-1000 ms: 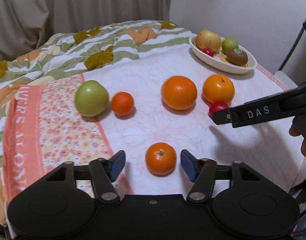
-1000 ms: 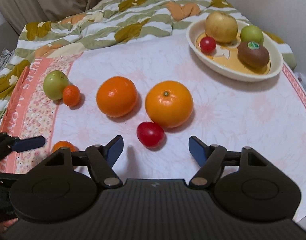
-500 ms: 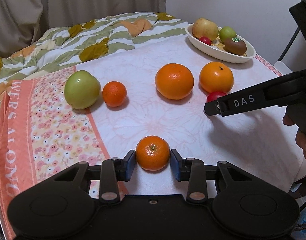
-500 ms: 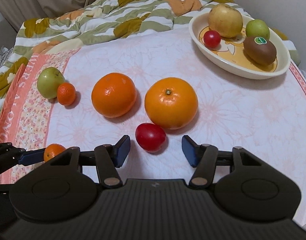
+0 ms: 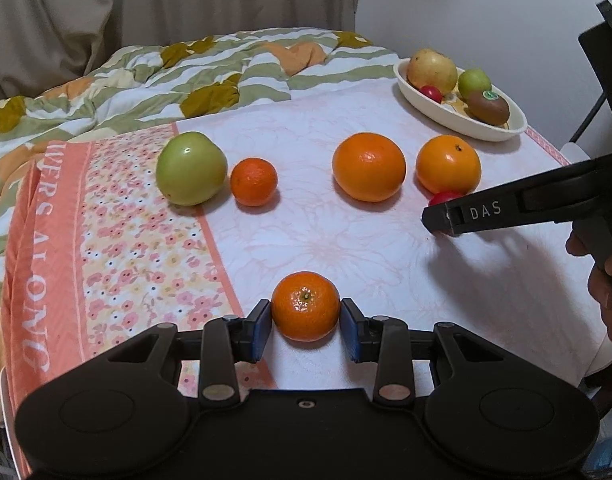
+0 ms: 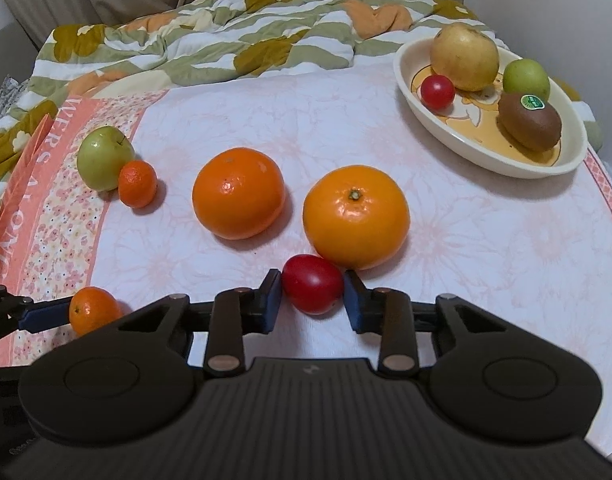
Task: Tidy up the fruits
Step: 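Grasp the tangerine with the left tool while the right tool grasps the red tomato, then carry both fruits to the white bowl and release them inside with both tools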
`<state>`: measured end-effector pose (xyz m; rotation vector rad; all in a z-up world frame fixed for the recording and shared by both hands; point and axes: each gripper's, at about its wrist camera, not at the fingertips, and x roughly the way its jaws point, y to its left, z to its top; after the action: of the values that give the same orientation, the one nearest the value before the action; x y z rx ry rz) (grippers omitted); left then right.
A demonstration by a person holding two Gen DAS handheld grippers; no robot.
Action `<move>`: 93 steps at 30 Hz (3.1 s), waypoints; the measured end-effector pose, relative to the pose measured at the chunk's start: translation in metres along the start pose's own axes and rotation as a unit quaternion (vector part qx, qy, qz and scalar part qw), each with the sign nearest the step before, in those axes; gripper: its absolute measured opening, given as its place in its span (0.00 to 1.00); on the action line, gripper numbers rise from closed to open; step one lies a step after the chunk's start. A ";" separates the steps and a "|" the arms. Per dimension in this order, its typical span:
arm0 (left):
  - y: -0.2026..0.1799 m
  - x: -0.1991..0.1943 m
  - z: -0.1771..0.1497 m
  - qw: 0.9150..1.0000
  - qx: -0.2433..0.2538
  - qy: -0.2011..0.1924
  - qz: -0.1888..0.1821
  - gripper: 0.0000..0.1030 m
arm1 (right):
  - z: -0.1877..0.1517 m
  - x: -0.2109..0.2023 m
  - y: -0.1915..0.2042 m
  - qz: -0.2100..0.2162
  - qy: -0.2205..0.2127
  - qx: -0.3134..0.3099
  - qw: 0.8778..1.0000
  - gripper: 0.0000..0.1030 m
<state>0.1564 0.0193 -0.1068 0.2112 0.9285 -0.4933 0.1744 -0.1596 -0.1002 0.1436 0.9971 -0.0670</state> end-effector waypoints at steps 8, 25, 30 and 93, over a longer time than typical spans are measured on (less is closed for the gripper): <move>0.002 -0.019 -0.001 1.000 -0.011 -0.021 0.007 0.39 | -0.003 -0.016 0.000 0.009 -0.006 -0.003 1.000 0.47; -0.022 -0.074 0.002 0.996 -0.006 -0.087 -0.008 0.39 | -0.022 -0.103 -0.017 -0.014 -0.067 0.015 0.998 0.47; -0.040 -0.086 0.014 0.994 0.010 -0.107 -0.010 0.39 | -0.026 -0.129 -0.038 -0.022 -0.085 0.019 0.996 0.47; -0.213 0.106 0.192 0.999 0.047 -0.008 0.021 0.95 | 0.121 -0.039 -0.279 0.028 -0.059 -0.012 0.998 0.47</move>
<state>0.2411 -0.2720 -0.0719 0.3103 0.8841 -0.4994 0.2198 -0.4541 -0.0282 0.1440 0.8742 -0.0124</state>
